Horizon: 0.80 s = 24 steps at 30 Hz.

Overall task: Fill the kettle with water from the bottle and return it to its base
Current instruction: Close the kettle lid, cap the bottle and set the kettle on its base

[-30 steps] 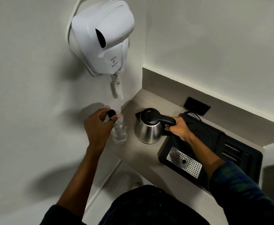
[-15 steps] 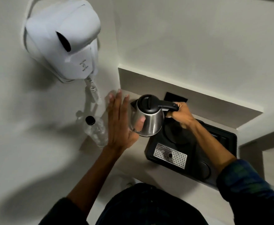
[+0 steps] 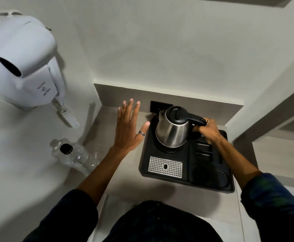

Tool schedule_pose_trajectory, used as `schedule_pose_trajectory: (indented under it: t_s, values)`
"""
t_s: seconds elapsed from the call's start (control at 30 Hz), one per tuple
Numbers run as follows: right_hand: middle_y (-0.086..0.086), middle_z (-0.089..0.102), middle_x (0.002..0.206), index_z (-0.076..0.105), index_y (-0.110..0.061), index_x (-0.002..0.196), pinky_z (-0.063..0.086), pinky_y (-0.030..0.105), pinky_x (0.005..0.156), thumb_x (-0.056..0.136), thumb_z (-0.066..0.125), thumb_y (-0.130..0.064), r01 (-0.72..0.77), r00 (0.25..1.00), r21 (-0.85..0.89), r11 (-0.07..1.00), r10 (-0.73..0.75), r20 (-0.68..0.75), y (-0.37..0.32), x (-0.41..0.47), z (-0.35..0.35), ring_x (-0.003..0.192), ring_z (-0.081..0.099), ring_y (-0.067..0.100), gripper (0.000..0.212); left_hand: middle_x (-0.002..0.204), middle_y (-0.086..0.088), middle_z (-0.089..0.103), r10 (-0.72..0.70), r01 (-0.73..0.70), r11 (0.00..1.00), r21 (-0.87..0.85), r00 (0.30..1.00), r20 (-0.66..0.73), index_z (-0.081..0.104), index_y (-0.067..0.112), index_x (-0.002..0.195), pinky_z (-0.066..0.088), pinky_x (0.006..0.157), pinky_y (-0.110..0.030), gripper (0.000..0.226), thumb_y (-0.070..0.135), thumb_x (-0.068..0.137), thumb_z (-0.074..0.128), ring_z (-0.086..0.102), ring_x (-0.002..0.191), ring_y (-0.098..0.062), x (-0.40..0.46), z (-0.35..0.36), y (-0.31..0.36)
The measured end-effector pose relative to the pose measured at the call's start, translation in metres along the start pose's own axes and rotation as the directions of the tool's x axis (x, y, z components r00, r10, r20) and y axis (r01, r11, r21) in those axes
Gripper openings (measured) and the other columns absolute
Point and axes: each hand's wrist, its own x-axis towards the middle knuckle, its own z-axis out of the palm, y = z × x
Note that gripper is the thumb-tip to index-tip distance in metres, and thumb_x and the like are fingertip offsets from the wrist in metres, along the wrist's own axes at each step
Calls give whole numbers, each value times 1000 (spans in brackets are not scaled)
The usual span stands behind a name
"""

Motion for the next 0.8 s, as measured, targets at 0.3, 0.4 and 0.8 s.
schedule_pose_trajectory:
  t_s: [0.3, 0.4, 0.8]
  values:
    - [10, 70, 73, 73, -1, 84, 59, 33, 60, 72, 66, 22, -18, 998, -42, 999, 20, 55, 4, 0, 0, 60, 66, 20, 27, 172, -11, 16, -38, 39, 999, -36, 999, 15, 20, 17, 163, -1, 130, -45, 76, 60, 102, 32, 1, 161, -30, 6, 13, 5]
    - [13, 69, 79, 71, 8, 90, 56, 32, 63, 72, 67, 21, 45, 985, -146, 988, -19, 174, 0, 9, -10, 70, 65, 22, 23, 172, -10, 16, -37, 38, 998, -55, 999, 30, 19, 18, 164, -2, 130, -45, 75, 57, 102, 36, 0, 161, -29, 8, 17, 9]
    - [13, 63, 74, 69, 7, 80, 48, 39, 69, 72, 67, 17, 133, 991, -20, 991, -134, -28, 24, -2, 9, 71, 58, 21, 13, 171, -11, 18, -62, 64, 995, -75, 998, 32, 22, 19, 162, 1, 130, -48, 74, 63, 103, 27, 2, 161, -30, -4, 21, 7]
